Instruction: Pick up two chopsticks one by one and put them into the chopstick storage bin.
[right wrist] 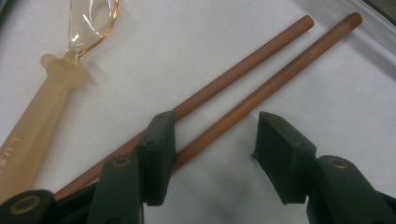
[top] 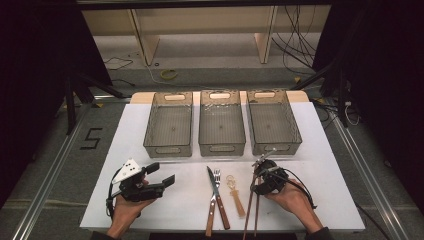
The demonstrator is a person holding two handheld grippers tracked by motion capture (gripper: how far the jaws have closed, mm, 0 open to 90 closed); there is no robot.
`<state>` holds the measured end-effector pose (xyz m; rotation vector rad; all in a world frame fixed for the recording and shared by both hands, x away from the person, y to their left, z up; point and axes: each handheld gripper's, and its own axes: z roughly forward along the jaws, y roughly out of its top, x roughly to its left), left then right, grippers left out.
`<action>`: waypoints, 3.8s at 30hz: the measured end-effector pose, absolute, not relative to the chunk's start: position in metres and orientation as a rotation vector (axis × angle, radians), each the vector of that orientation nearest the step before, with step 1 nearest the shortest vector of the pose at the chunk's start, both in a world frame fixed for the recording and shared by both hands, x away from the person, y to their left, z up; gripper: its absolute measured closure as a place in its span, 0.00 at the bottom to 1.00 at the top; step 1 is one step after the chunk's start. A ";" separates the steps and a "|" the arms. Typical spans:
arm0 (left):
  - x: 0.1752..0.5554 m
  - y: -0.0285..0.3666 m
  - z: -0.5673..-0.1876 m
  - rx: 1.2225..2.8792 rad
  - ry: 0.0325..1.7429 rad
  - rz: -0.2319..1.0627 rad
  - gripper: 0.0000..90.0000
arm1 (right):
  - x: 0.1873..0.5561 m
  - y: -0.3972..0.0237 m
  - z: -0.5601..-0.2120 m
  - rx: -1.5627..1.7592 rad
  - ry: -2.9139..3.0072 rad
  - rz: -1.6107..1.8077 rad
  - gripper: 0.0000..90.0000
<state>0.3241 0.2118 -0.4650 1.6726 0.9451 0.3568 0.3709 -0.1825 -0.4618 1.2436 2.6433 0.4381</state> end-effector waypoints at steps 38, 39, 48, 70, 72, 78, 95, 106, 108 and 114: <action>0.325 0.211 -0.465 1.674 0.945 0.353 0.22 | 0.377 -0.179 -0.458 1.163 2.767 0.307 0.81; 0.325 0.211 -0.465 1.674 0.945 0.353 0.22 | 0.377 -0.179 -0.457 1.161 2.769 0.305 0.81; 0.325 0.211 -0.465 1.674 0.945 0.354 0.22 | 0.379 -0.182 -0.457 1.174 2.770 0.290 0.86; 0.326 0.212 -0.465 1.677 0.943 0.357 0.22 | 0.388 -0.199 -0.455 1.204 2.720 0.260 0.94; 0.326 0.212 -0.465 1.678 0.943 0.357 0.22 | 0.388 -0.201 -0.453 1.203 2.717 0.274 0.94; 0.326 0.211 -0.465 1.678 0.940 0.355 0.22 | 0.385 -0.205 -0.442 1.174 2.705 0.329 0.94; 0.341 0.170 -0.455 1.929 0.748 0.231 0.21 | 0.352 -0.154 -0.413 0.762 2.855 0.454 0.94; 0.350 0.134 -0.441 2.091 0.552 0.183 0.20 | 0.340 -0.134 -0.410 0.629 2.903 0.469 0.94; 0.350 0.131 -0.440 2.118 0.526 0.184 0.20 | 0.338 -0.131 -0.410 0.595 2.917 0.466 0.94; 0.350 0.125 -0.440 2.192 0.448 0.180 0.21 | 0.332 -0.120 -0.412 0.507 2.940 0.458 0.94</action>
